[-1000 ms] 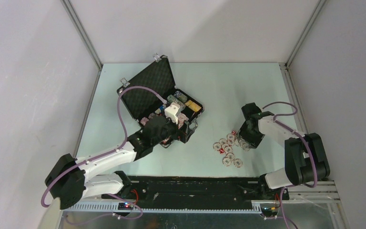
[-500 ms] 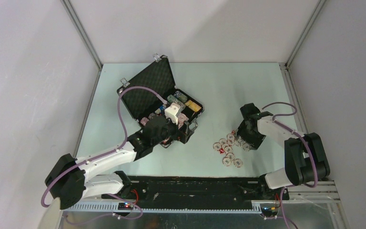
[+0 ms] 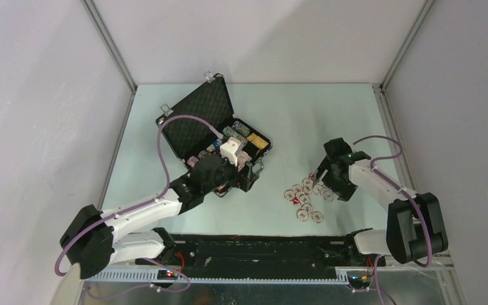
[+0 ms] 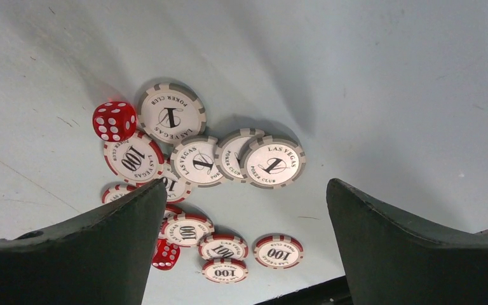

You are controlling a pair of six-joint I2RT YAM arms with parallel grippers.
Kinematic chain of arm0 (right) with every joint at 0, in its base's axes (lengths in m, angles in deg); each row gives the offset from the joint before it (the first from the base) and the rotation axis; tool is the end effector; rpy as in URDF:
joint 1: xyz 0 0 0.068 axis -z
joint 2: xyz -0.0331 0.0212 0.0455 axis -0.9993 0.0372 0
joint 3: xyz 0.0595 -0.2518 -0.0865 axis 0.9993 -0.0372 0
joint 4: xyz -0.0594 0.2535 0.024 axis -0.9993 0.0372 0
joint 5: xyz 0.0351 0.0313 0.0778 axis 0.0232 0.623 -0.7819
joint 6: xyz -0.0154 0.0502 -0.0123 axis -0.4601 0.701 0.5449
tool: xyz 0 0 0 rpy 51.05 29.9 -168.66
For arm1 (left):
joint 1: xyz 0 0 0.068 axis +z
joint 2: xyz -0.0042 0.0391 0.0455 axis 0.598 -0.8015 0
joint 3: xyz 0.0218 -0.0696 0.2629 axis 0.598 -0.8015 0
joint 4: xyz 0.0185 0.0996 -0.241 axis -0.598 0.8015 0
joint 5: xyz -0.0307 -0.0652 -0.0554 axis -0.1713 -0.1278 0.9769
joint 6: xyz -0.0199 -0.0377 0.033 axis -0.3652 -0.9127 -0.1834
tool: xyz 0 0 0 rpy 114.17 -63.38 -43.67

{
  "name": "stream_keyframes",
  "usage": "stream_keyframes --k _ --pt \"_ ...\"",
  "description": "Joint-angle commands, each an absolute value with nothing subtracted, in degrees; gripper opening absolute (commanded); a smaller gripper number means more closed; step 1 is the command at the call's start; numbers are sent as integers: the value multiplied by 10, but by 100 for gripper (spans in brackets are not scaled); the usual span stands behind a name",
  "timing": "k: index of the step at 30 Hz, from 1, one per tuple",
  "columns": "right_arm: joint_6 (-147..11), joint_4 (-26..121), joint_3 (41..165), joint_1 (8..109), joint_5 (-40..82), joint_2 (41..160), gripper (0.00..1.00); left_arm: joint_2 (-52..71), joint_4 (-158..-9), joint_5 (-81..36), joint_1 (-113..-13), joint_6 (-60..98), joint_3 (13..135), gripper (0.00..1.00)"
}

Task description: Pack up texas hold em set

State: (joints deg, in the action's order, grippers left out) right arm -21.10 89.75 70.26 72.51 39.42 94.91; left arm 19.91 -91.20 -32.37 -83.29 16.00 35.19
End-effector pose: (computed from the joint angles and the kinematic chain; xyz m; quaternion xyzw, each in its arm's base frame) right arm 0.2139 0.0520 0.1808 0.3342 0.9302 -0.0042 0.1519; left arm 0.1725 -0.1810 0.2357 0.2177 0.7967 -0.2792 0.4899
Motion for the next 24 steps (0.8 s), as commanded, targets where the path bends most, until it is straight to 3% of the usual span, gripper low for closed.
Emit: stream_keyframes --k 1,19,24 --pt "-206 883 702 718 397 966 100 212 -930 -317 -830 171 353 100" --pt "-196 857 703 694 430 1036 100 212 -928 -313 -830 173 354 100" --pt "-199 850 703 693 427 1048 88 210 -928 -313 -830 173 355 100"
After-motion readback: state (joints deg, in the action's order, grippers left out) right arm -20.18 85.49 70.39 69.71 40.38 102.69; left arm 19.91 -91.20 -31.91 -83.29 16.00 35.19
